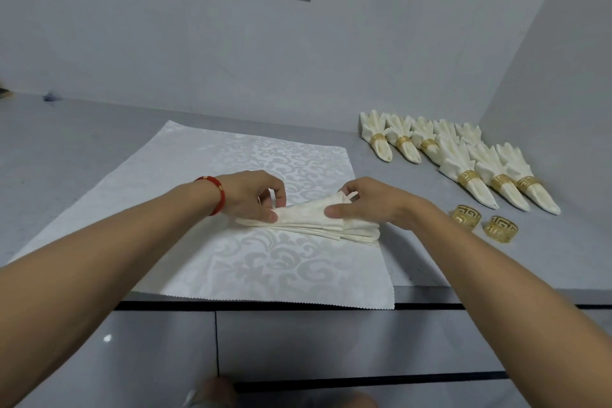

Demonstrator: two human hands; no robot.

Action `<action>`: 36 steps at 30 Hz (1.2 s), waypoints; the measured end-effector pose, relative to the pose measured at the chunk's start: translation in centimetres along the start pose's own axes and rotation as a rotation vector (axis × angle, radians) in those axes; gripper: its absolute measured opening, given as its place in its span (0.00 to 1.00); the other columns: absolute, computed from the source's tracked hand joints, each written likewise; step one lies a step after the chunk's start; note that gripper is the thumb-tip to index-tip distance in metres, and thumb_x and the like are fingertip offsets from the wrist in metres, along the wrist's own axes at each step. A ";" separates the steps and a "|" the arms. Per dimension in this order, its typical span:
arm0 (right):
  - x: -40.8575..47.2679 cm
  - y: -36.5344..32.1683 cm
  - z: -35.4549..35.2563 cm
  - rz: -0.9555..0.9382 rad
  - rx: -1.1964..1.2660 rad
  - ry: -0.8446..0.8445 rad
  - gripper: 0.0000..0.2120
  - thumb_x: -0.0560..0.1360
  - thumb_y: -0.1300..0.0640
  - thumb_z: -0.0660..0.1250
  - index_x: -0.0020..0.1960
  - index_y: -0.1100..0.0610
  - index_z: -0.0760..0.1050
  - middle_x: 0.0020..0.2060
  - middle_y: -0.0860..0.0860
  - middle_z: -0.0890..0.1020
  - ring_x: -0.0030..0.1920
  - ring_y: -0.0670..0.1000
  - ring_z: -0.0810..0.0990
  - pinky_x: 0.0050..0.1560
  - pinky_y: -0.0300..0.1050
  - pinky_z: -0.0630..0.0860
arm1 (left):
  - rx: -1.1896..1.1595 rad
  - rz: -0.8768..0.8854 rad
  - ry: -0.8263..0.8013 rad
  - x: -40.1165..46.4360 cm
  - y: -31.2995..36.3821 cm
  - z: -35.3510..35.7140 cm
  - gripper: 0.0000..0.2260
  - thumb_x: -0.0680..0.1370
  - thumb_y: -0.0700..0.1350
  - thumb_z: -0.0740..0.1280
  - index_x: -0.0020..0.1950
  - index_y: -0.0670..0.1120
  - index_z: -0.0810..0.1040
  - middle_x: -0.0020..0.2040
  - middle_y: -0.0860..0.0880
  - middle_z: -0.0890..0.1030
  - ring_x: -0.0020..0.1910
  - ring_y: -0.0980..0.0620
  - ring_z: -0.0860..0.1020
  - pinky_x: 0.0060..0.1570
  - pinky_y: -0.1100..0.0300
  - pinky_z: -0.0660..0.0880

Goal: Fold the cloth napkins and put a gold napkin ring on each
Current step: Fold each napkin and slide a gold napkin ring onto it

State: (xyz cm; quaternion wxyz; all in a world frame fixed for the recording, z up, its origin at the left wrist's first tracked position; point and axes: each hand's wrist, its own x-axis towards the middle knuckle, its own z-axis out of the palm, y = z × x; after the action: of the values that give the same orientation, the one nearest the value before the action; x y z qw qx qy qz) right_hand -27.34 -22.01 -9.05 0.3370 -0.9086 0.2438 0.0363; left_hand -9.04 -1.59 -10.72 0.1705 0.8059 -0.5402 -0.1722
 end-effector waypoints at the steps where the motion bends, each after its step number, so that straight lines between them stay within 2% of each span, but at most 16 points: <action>1: 0.1 0.3 0.1 0.032 -0.016 0.004 0.29 0.69 0.36 0.78 0.61 0.53 0.78 0.58 0.47 0.79 0.60 0.51 0.78 0.68 0.52 0.74 | -0.019 -0.011 -0.015 0.2 0.0 -0.2 0.07 0.76 0.48 0.74 0.51 0.56 0.80 0.40 0.55 0.81 0.39 0.54 0.79 0.44 0.60 0.76; 3: 0.0 0.4 0.5 0.098 -0.077 -0.001 0.33 0.71 0.36 0.76 0.62 0.60 0.76 0.59 0.54 0.80 0.59 0.58 0.78 0.64 0.52 0.75 | -0.048 -0.028 -0.035 0.3 -0.1 -0.4 0.07 0.76 0.48 0.75 0.52 0.56 0.81 0.43 0.52 0.82 0.36 0.56 0.78 0.46 0.59 0.76; 4: 0.0 0.5 0.7 0.109 -0.114 0.000 0.33 0.71 0.35 0.76 0.59 0.62 0.75 0.71 0.62 0.64 0.54 0.60 0.78 0.59 0.51 0.75 | -0.066 -0.031 -0.049 0.4 -0.2 -0.6 0.07 0.75 0.47 0.76 0.52 0.55 0.82 0.44 0.50 0.83 0.34 0.57 0.77 0.45 0.60 0.76; 5: 0.1 0.6 0.8 0.110 -0.140 0.007 0.31 0.70 0.34 0.75 0.54 0.60 0.74 0.52 0.45 0.67 0.49 0.58 0.75 0.53 0.49 0.73 | -0.084 -0.037 -0.067 0.6 -0.2 -0.7 0.08 0.75 0.47 0.76 0.52 0.54 0.83 0.43 0.50 0.82 0.33 0.57 0.77 0.45 0.60 0.76; 6: 0.2 0.8 1.0 0.116 -0.160 0.020 0.29 0.69 0.32 0.75 0.52 0.56 0.72 0.49 0.47 0.70 0.47 0.55 0.73 0.50 0.48 0.70 | -0.088 -0.049 -0.086 0.7 -0.1 -0.9 0.08 0.74 0.46 0.77 0.52 0.53 0.84 0.41 0.50 0.82 0.33 0.56 0.77 0.44 0.60 0.76; 8: 0.6 1.0 1.2 0.120 -0.191 0.039 0.28 0.69 0.31 0.75 0.50 0.53 0.72 0.47 0.50 0.75 0.45 0.51 0.72 0.47 0.46 0.68 | -0.052 -0.072 -0.120 1.0 0.6 -1.2 0.09 0.75 0.43 0.76 0.53 0.53 0.85 0.38 0.50 0.82 0.34 0.56 0.78 0.43 0.61 0.77; 11: 0.7 0.9 1.5 0.107 -0.206 0.071 0.27 0.69 0.32 0.75 0.49 0.53 0.72 0.45 0.49 0.75 0.43 0.50 0.72 0.45 0.45 0.68 | -0.153 -0.079 -0.204 1.4 2.1 -1.3 0.14 0.75 0.35 0.71 0.56 0.50 0.87 0.46 0.46 0.86 0.42 0.53 0.82 0.43 0.61 0.79; 15: 0.6 1.0 2.0 0.101 -0.196 0.096 0.26 0.69 0.33 0.76 0.49 0.53 0.71 0.44 0.50 0.74 0.42 0.51 0.71 0.44 0.46 0.67 | -0.115 -0.123 -0.145 2.7 3.4 0.1 0.08 0.79 0.47 0.68 0.47 0.46 0.85 0.36 0.54 0.80 0.33 0.52 0.75 0.44 0.59 0.72; 20: -0.5 2.1 1.2 0.061 -0.008 0.232 0.28 0.72 0.29 0.70 0.47 0.55 0.75 0.41 0.48 0.80 0.41 0.52 0.78 0.42 0.45 0.71 | 0.115 -0.159 -0.096 3.8 4.5 1.0 0.10 0.78 0.51 0.72 0.57 0.51 0.81 0.47 0.56 0.79 0.46 0.54 0.78 0.58 0.56 0.76; 22: -0.7 4.2 -0.5 0.115 -0.060 0.517 0.29 0.76 0.30 0.64 0.50 0.57 0.76 0.47 0.51 0.84 0.48 0.54 0.82 0.50 0.49 0.77 | 0.129 -0.167 -0.100 3.7 4.6 1.0 0.11 0.78 0.51 0.72 0.59 0.49 0.81 0.49 0.55 0.79 0.50 0.51 0.78 0.59 0.56 0.75; 23: -0.8 5.6 -1.6 0.192 -0.246 0.638 0.24 0.78 0.34 0.63 0.56 0.55 0.77 0.55 0.53 0.83 0.56 0.55 0.81 0.57 0.54 0.76 | 0.122 -0.170 -0.100 3.7 4.6 1.1 0.11 0.78 0.51 0.72 0.59 0.49 0.81 0.51 0.54 0.80 0.50 0.51 0.78 0.58 0.56 0.75; 25: -1.3 8.3 -3.8 0.437 -0.662 0.564 0.21 0.79 0.43 0.62 0.68 0.52 0.72 0.68 0.58 0.74 0.71 0.61 0.69 0.70 0.64 0.63 | 0.095 -0.175 -0.114 3.7 4.8 1.0 0.11 0.79 0.50 0.71 0.60 0.48 0.81 0.51 0.53 0.81 0.51 0.50 0.80 0.58 0.56 0.76; 27: -1.8 10.5 -5.1 0.616 -0.826 0.346 0.22 0.79 0.48 0.60 0.72 0.51 0.68 0.71 0.60 0.71 0.75 0.66 0.61 0.73 0.71 0.51 | 0.034 -0.179 -0.147 3.4 4.9 0.5 0.10 0.79 0.48 0.71 0.59 0.48 0.83 0.50 0.52 0.84 0.49 0.51 0.82 0.57 0.55 0.78; 29: -2.3 11.6 -5.2 0.635 -0.912 0.294 0.19 0.80 0.53 0.59 0.70 0.51 0.70 0.66 0.59 0.75 0.73 0.65 0.64 0.74 0.74 0.47 | -0.090 -0.178 -0.196 3.3 4.8 0.0 0.07 0.80 0.45 0.71 0.55 0.45 0.85 0.46 0.50 0.85 0.42 0.51 0.82 0.49 0.58 0.80; 33: -2.9 11.1 -4.3 0.464 -0.991 0.453 0.18 0.80 0.61 0.61 0.69 0.51 0.71 0.62 0.56 0.74 0.69 0.61 0.68 0.71 0.66 0.60 | -0.496 -0.254 -0.270 2.8 4.6 -0.3 0.06 0.80 0.38 0.69 0.47 0.39 0.84 0.41 0.45 0.85 0.35 0.51 0.82 0.35 0.61 0.78; 36: -3.0 9.7 -3.4 0.295 -0.736 0.595 0.18 0.82 0.54 0.64 0.71 0.52 0.71 0.63 0.57 0.74 0.65 0.60 0.72 0.59 0.57 0.71 | -0.825 -0.363 -0.250 2.3 4.2 0.0 0.07 0.82 0.38 0.66 0.51 0.36 0.82 0.45 0.42 0.85 0.38 0.48 0.84 0.36 0.58 0.81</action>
State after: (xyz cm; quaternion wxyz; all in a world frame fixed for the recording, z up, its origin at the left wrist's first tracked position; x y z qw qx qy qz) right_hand -34.85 -29.27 -11.54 -0.0992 -0.8942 0.4264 -0.0940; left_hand -11.64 -5.19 -8.99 0.3774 0.7254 -0.2932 -0.4955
